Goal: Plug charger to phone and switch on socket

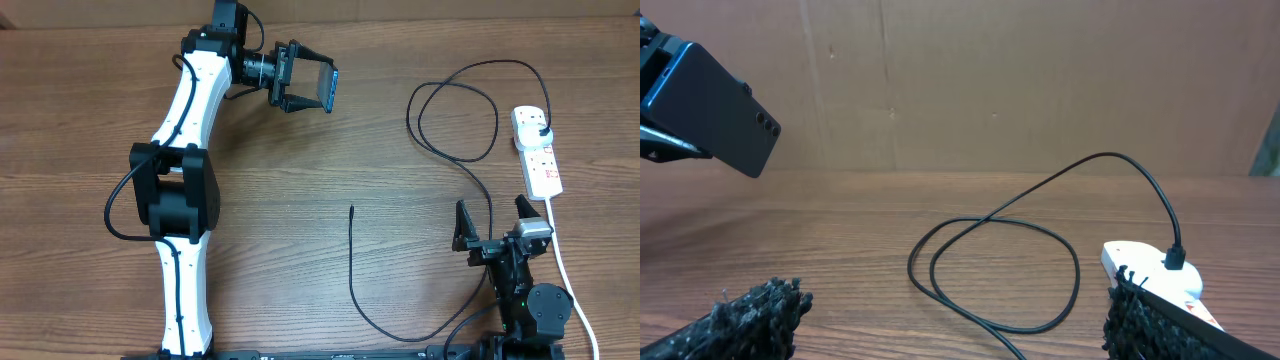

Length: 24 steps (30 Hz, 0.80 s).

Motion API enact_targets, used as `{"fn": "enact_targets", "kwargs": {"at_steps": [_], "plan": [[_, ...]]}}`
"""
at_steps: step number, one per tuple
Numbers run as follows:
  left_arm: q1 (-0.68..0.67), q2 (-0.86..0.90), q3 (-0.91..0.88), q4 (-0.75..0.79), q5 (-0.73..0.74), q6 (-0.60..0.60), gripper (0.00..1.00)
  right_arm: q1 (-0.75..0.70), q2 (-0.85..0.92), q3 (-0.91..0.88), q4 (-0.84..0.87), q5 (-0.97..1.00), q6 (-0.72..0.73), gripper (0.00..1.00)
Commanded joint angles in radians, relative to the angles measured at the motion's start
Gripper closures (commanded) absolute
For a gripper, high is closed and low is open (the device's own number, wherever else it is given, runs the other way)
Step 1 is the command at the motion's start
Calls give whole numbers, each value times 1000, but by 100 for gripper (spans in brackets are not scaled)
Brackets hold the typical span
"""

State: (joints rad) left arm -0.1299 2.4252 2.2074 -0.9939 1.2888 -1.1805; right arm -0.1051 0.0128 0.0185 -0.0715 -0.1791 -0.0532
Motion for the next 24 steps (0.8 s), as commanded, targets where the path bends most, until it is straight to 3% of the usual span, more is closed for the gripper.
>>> {"fn": "enact_targets", "kwargs": {"at_steps": [1, 24], "plan": [[7, -5, 34, 4, 70, -9, 96, -6, -10, -11, 5, -2, -5, 0], [8, -5, 34, 4, 99, 10, 96, -6, -10, -11, 5, -2, -4, 0]]}}
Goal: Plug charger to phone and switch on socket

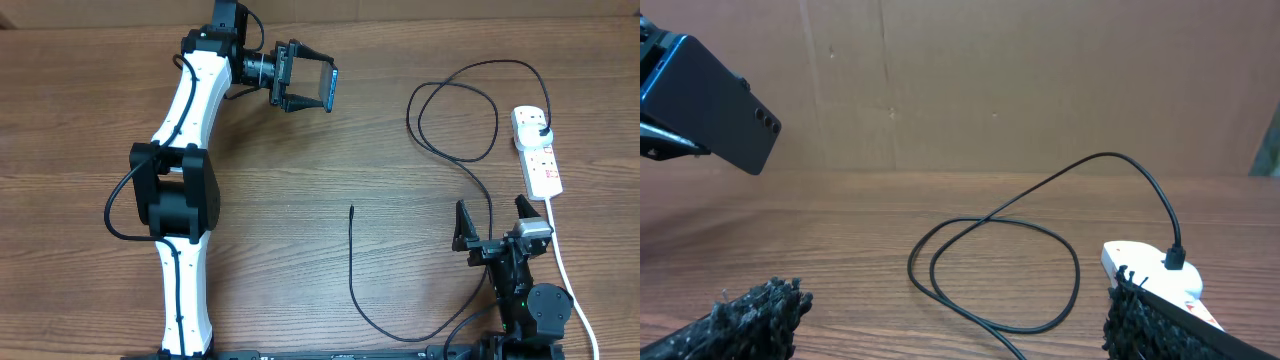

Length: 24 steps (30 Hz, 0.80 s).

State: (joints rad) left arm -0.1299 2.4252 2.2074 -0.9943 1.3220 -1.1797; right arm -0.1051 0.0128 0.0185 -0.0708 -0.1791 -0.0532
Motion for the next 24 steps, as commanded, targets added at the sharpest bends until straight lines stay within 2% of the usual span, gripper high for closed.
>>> {"fn": "enact_targets", "kwargs": {"at_steps": [1, 17, 24], "plan": [[8, -5, 34, 4, 66, 12, 95, -6, -10, -11, 4, -2, -5, 0], [8, -5, 34, 4, 75, 44, 96, -6, -10, -11, 4, -2, -5, 0], [8, -5, 34, -8, -33, 68, 96, -6, -10, -11, 4, -2, -5, 0]]}}
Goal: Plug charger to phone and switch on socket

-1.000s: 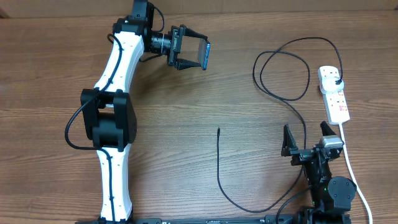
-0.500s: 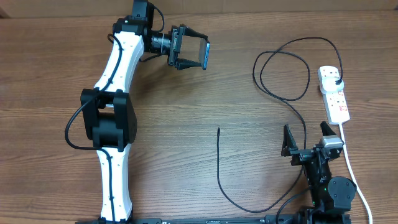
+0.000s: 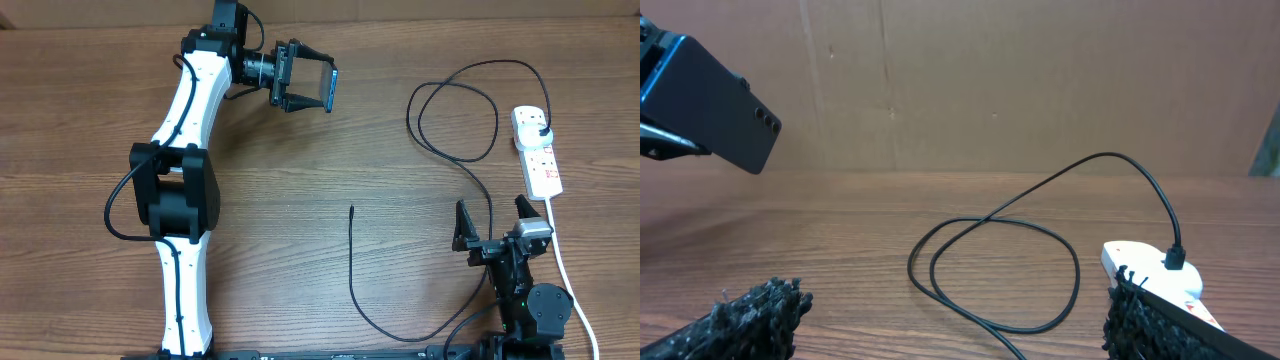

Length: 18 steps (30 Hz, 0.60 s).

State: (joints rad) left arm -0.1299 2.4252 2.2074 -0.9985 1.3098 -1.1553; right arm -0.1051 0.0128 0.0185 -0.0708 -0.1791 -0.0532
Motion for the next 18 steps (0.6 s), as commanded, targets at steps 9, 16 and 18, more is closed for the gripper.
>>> {"fn": "enact_targets", "kwargs": {"at_steps": [9, 16, 18], "plan": [[5, -5, 34, -45, -135, 156, 96, -6, -10, -11, 4, -2, -4, 0], [5, -5, 34, -48, -185, 254, 96, -6, -10, -11, 4, -2, -5, 0], [5, -5, 34, -48, -196, 266, 96, -6, -10, -11, 4, -2, -5, 0]]}}
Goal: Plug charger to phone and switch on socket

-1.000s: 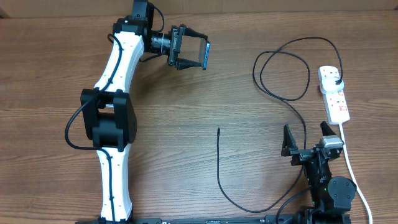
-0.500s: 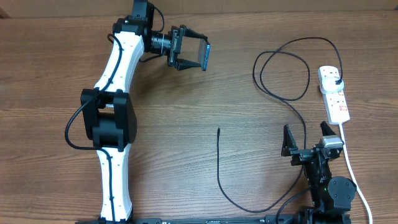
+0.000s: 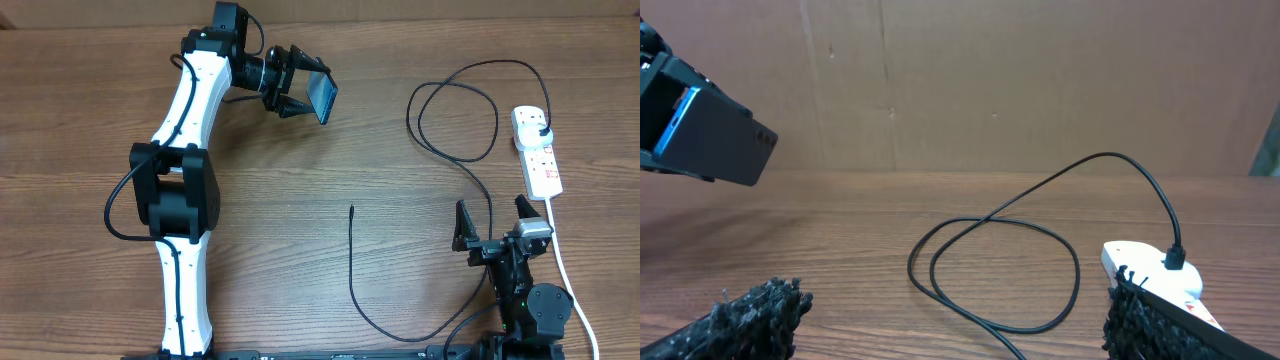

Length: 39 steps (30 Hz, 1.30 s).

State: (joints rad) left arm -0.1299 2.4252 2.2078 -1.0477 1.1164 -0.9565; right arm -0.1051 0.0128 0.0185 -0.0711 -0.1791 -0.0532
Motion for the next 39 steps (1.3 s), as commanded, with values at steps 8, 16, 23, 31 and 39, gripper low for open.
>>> {"fn": "enact_targets", "kwargs": {"at_steps": [8, 16, 23, 31, 39], "plan": [[5, -5, 34, 1, -1, 75, 96, -6, -10, -11, 5, -2, -4, 0], [5, -5, 34, 1, 3, 74, 96, -6, -10, -11, 23, 1, -4, 0], [5, -5, 34, 2, 2, 74, 96, -6, -10, -10, 261, -11, 249, 0], [5, -5, 34, 2, 3, 74, 96, -6, -10, 60, 158, -67, 315, 0], [5, -5, 34, 6, 3, 74, 96, -6, 57, 198, 17, -66, 315, 0]]}}
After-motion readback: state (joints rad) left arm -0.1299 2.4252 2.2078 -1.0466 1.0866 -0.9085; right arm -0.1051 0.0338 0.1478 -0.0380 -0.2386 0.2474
